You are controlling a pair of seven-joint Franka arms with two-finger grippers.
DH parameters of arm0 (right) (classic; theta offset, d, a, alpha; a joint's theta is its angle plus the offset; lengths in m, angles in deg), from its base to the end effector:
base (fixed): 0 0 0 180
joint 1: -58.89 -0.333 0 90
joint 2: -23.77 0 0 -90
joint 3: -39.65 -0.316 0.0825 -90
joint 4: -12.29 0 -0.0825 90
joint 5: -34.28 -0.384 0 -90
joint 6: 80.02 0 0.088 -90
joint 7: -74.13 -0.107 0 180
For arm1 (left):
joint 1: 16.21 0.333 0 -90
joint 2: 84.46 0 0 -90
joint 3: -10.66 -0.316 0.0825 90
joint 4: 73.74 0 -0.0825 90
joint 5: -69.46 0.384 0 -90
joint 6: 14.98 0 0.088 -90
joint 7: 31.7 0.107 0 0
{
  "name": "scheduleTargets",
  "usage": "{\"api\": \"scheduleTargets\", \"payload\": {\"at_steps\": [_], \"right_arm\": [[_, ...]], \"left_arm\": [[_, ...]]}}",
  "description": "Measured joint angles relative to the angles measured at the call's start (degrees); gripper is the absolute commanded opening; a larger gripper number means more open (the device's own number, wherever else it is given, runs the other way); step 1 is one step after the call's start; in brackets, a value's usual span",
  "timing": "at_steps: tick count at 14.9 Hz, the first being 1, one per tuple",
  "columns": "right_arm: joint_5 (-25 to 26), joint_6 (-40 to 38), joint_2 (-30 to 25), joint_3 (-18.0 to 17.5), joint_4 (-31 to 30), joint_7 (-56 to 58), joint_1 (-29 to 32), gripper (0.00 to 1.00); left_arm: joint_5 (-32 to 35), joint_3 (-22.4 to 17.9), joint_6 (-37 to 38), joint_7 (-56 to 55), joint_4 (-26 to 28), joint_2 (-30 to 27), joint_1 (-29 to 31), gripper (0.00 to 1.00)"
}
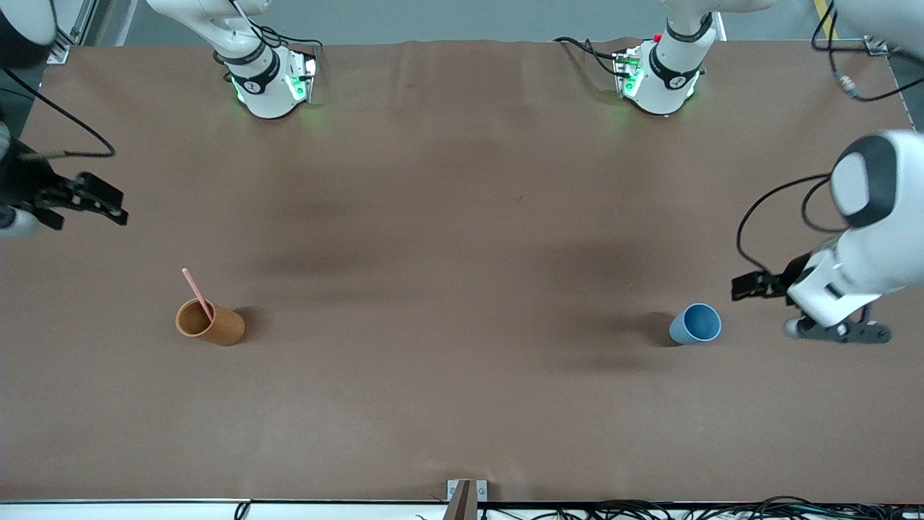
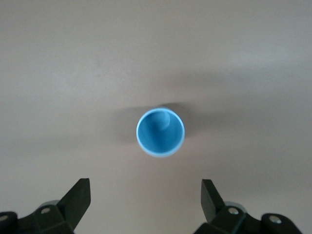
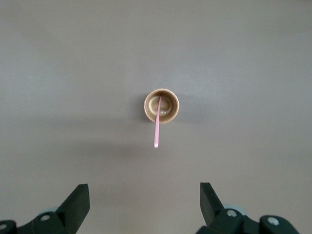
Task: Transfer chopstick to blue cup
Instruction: 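Reach the right gripper toward the pink chopstick while the left gripper reaches the blue cup, then grasp the pink chopstick with the right gripper while the left gripper grasps the blue cup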
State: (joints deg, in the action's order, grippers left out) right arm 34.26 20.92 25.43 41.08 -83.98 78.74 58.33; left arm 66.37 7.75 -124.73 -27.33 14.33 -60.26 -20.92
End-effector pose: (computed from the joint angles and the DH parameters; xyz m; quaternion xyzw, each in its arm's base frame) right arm 0.5768 -0.0085 0.5730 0.9991 0.0326 0.0262 0.0014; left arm 0.6740 -0.0296 0.4078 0.9986 -0.0461 -0.0213 0.0152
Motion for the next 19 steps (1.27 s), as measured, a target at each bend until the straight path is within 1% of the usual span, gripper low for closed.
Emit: {"api": "scheduleTargets", "payload": {"at_steps": [3,4,6,7,8,9,12,13,15,19], "right_arm": [[0.0,11.2,0.4,0.0,-8.9,0.0,0.0,0.95],[0.0,15.1,0.5,0.1,-12.0,0.0,0.0,0.92],[0.0,21.3,0.6,0.1,-17.2,0.0,0.0,0.82],[0.0,23.1,0.6,0.1,-19.2,0.0,0.0,0.78],[0.0,24.5,0.6,0.2,-20.7,0.0,0.0,0.74],[0.0,26.0,0.6,0.2,-22.0,0.0,0.0,0.73],[0.0,34.7,1.7,0.3,-27.4,0.0,0.1,0.66],[0.0,37.3,2.4,0.4,-29.2,0.0,0.2,0.66],[0.0,39.8,3.2,0.5,-31.1,0.0,0.5,0.60],[0.0,40.0,3.3,0.5,-31.2,-0.1,0.7,0.40]], "left_arm": [[0.0,0.0,-5.6,-0.2,0.7,4.8,0.0,1.00],[0.0,0.0,-7.8,-0.3,1.7,5.8,0.1,1.00],[0.0,0.0,-12.3,-0.3,4.7,6.8,0.5,1.00],[0.0,-0.1,-14.1,-0.3,6.3,7.0,0.7,0.96],[0.0,-0.1,-15.3,-0.3,7.4,7.2,0.8,0.90],[0.0,-0.1,-16.3,-0.3,8.1,7.5,0.8,0.78],[0.0,-0.1,-18.6,-0.7,8.8,9.1,0.8,0.26],[0.0,-0.1,-19.0,-1.0,8.8,9.6,0.8,0.15],[0.0,-0.1,-19.4,-1.0,9.0,10.4,0.8,0.01],[0.0,0.1,-19.6,-1.0,8.9,10.2,0.8,0.00]]}}
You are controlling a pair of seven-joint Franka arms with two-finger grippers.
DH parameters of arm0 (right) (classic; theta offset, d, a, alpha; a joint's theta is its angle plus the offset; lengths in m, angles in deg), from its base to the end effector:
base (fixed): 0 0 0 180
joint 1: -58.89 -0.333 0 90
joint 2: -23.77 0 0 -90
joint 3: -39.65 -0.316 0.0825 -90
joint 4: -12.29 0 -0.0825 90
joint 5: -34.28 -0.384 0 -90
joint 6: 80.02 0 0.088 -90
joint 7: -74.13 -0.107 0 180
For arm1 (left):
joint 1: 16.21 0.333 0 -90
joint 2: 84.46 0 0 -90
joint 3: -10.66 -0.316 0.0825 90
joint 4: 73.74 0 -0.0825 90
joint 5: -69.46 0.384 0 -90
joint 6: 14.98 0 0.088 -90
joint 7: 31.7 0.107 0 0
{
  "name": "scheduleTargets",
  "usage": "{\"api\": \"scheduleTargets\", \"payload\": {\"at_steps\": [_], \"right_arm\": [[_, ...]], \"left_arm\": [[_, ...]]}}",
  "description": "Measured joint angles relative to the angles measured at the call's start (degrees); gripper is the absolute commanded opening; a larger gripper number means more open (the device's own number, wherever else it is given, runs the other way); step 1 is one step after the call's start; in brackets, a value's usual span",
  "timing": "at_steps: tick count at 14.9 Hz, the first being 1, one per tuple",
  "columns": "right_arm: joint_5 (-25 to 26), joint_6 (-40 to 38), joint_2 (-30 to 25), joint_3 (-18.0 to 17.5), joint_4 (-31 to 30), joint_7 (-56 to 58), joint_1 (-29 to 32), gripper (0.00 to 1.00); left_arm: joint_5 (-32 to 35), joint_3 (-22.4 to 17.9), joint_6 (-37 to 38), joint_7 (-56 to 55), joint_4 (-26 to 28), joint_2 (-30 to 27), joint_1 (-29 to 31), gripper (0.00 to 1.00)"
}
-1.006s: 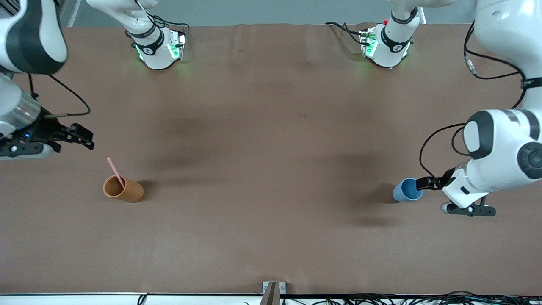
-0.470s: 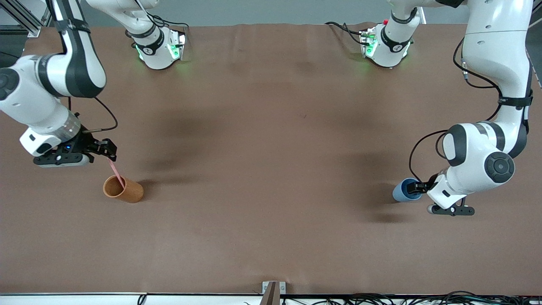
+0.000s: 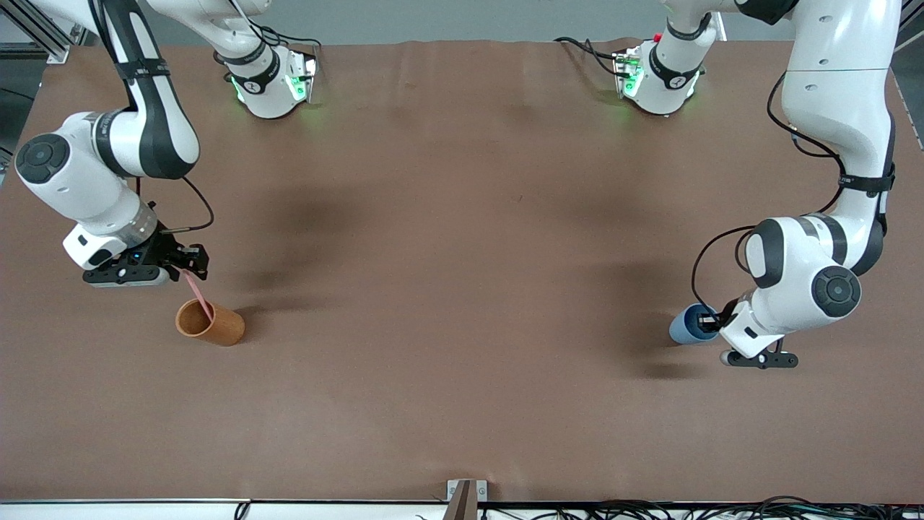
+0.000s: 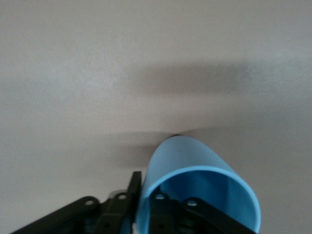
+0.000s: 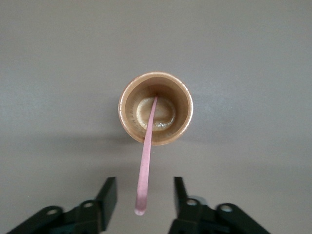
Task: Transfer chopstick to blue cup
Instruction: 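Grasp the pink chopstick with the right gripper while the left gripper grasps the blue cup, then lift the chopstick with the right gripper while the left gripper slides the cup inward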
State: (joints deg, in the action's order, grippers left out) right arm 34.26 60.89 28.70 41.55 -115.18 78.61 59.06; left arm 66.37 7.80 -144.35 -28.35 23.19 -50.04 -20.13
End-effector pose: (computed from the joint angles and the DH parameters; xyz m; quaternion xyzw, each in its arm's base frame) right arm 0.5511 -0.0198 0.3500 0.9970 0.0210 0.0740 0.0055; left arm 0.6735 -0.0173 0.2457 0.9995 -0.0251 -0.0166 0.0067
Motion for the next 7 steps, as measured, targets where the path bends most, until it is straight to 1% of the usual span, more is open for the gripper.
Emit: {"api": "scheduleTargets", "payload": {"at_steps": [1,3,4,5,7], "right_arm": [[0.0,-0.2,0.0,0.0,0.0,-0.1,0.0,0.36],[0.0,-0.9,0.0,0.0,0.0,-0.3,0.0,0.35],[0.0,-1.1,0.0,0.0,0.0,-0.4,0.0,0.34],[0.0,-1.4,0.0,0.0,0.0,-0.4,0.0,0.30],[0.0,-2.3,-0.1,0.0,0.1,-0.5,0.0,0.24]], "left_arm": [[0.0,0.2,0.0,0.0,-0.3,-0.6,-0.1,0.00],[0.0,0.5,1.3,-1.5,-1.2,-3.2,-0.7,0.00],[0.0,1.0,3.2,-3.7,-1.9,-4.9,-1.3,0.00],[0.0,2.0,5.4,-6.6,-2.7,-6.5,-1.9,0.00],[0.0,5.5,9.5,-14.6,-4.1,-8.9,-2.8,0.00]]}}
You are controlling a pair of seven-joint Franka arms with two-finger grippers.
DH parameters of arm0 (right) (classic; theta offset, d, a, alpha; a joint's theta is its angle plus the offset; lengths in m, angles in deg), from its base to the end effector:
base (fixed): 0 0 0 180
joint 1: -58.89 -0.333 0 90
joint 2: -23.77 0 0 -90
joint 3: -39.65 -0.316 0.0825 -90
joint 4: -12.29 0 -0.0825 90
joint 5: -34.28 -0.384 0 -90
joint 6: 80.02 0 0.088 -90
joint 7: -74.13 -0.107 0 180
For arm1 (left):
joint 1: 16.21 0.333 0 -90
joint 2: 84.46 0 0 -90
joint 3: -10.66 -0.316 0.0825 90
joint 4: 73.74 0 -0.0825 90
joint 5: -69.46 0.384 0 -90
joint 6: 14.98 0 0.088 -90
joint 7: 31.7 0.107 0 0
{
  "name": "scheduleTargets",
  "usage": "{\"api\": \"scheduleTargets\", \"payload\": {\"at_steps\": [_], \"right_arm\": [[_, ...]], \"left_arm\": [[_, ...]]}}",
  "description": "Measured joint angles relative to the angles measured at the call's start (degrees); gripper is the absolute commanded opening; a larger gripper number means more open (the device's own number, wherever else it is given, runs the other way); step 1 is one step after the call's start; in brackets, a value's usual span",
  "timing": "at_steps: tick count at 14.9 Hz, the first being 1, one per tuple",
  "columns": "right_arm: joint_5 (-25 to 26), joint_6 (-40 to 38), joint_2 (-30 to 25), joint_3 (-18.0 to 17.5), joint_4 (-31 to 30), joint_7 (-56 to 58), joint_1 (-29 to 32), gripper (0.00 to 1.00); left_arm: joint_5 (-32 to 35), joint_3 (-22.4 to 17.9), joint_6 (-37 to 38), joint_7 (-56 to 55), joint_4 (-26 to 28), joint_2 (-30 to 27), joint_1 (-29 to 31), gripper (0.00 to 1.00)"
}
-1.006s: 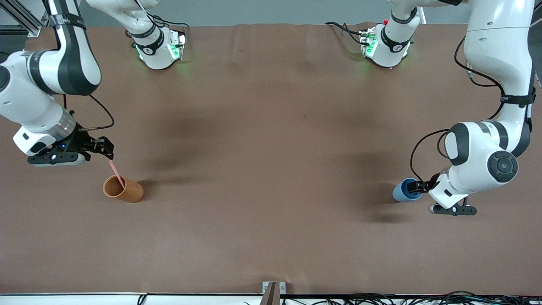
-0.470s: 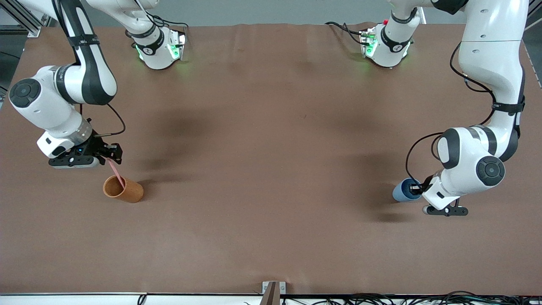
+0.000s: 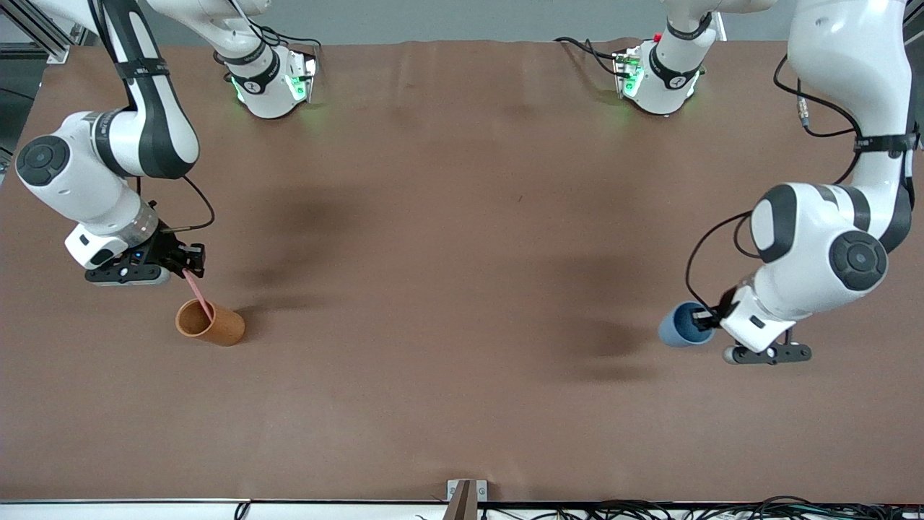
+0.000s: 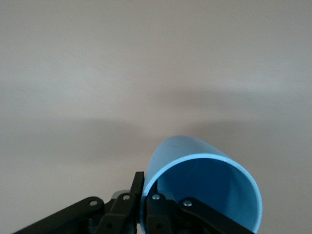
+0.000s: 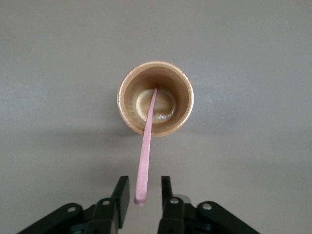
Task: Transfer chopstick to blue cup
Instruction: 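Lift the chopstick with the right gripper while the left gripper slides the cup inward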
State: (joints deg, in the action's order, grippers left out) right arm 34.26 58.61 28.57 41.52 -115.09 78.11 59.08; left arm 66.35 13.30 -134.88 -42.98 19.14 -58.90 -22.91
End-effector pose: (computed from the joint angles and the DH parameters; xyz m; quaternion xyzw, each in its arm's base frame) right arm 0.5477 -0.0196 0.3479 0.9983 0.0167 0.0561 0.0042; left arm 0.6696 -0.1090 0.3678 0.9988 0.0325 0.0067 0.0354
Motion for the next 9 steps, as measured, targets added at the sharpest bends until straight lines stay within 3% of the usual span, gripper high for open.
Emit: {"api": "scheduleTargets", "payload": {"at_steps": [4,9], "right_arm": [[0.0,-0.2,-0.2,0.0,0.5,-0.1,0.0,0.23],[-0.1,-0.5,-0.4,0.0,1.6,-0.1,0.0,0.23]], "left_arm": [[0.9,7.0,1.2,-20.1,-1.5,0.0,-5.0,0.00],[4.1,11.9,1.1,-39.9,-5.2,5.9,-13.7,0.00]]}}
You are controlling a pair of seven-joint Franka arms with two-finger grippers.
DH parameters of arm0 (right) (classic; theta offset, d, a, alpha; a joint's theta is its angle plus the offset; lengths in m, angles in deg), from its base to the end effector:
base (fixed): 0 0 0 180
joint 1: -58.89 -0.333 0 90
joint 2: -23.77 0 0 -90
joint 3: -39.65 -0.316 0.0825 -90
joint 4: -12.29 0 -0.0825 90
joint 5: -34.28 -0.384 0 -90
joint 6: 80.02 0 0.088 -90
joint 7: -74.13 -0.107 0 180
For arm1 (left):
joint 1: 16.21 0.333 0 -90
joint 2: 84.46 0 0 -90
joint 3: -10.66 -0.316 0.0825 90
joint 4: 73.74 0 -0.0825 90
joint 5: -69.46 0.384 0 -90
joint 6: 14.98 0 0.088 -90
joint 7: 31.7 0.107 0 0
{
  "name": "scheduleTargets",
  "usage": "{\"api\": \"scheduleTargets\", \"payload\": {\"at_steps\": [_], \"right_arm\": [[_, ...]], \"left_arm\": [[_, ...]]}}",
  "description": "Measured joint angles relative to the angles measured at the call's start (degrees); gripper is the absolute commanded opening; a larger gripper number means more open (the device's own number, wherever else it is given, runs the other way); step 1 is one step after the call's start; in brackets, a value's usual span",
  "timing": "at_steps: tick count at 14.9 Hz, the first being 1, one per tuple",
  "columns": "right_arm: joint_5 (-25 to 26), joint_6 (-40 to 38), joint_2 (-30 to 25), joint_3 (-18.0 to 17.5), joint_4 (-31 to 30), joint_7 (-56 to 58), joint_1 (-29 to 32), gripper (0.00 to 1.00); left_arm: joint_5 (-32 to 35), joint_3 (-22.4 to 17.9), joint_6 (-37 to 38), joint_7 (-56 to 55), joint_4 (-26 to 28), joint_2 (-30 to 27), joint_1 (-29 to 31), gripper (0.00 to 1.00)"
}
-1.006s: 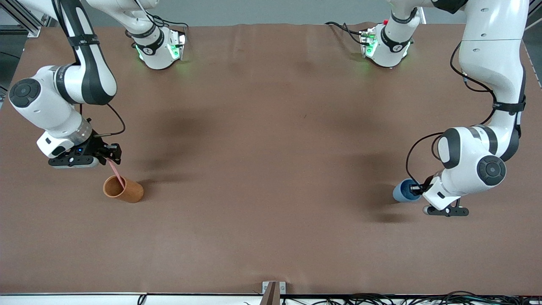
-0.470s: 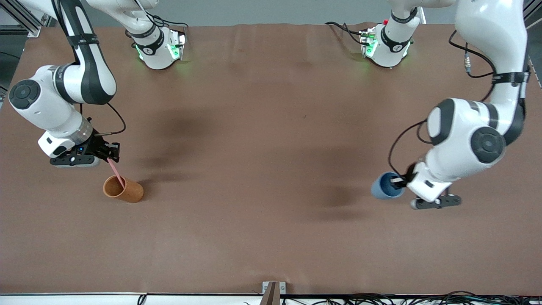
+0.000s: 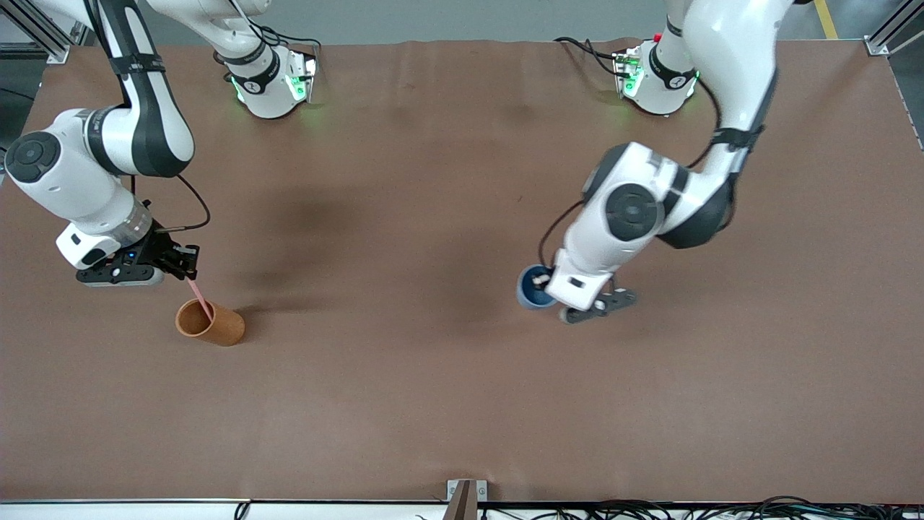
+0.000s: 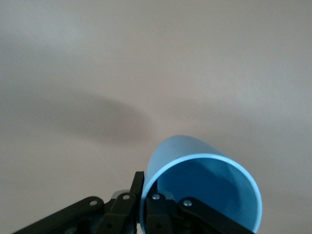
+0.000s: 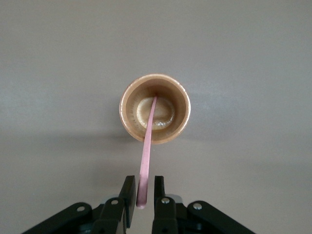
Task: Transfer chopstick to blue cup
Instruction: 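Lift the chopstick with the right gripper while the left gripper slides the cup inward, then carry the chopstick over the blue cup while the left gripper releases and withdraws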
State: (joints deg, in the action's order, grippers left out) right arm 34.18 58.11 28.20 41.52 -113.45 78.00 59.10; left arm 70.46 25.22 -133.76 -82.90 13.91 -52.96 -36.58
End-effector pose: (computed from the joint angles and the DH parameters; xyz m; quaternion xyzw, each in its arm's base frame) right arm 0.5549 -0.0200 0.3633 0.9975 0.0151 0.0693 0.0042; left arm 0.5880 -0.3765 0.3466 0.9861 0.1553 -0.0358 0.0461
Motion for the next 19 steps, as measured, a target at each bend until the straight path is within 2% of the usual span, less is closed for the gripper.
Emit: {"api": "scheduleTargets", "payload": {"at_steps": [4,6,8,10,13,15,16,17,18,19], "right_arm": [[-0.1,-0.1,0.0,0.0,0.3,0.0,0.0,0.22],[-0.1,-0.2,0.0,0.0,0.3,0.0,0.0,0.16],[-0.1,-0.5,0.0,0.0,0.3,0.0,0.0,0.05],[-0.1,-1.0,0.0,0.0,0.4,0.0,0.1,0.04],[-0.1,-5.8,-0.1,0.1,3.0,0.0,0.1,0.04],[-0.1,-12.2,-0.2,0.1,7.2,0.0,0.1,0.04],[-0.1,-16.4,-0.4,0.1,10.2,0.0,0.1,0.04],[-0.1,-21.0,-0.6,0.2,13.6,0.0,0.1,0.04],[-0.1,-25.9,-0.9,0.2,17.2,0.0,0.1,0.04],[-0.1,-31.0,-1.2,0.1,21.1,-0.1,0.1,0.04]], "left_arm": [[1.2,0.9,-0.5,-6.5,-4.5,6.0,-4.5,0.00],[3.0,0.9,-1.7,-8.5,-5.8,8.3,-5.9,0.00],[4.4,0.9,-3.2,-10.6,-6.2,9.9,-6.7,0.00],[4.7,1.1,-4.4,-11.1,-6.4,10.8,-7.0,0.00],[7.3,1.1,-6.6,-12.3,-6.4,11.8,-7.3,0.01],[10.3,1.3,-7.4,-14.6,-6.5,12.7,-7.5,0.03],[11.0,1.3,-7.6,-15.4,-6.5,13.2,-7.6,0.09],[11.3,1.4,-7.8,-15.6,-6.5,13.5,-7.6,0.28],[11.3,1.4,-8.2,-15.7,-6.5,13.7,-7.6,0.60],[11.3,1.4,-8.5,-15.8,-6.6,13.7,-7.6,0.97]]}}
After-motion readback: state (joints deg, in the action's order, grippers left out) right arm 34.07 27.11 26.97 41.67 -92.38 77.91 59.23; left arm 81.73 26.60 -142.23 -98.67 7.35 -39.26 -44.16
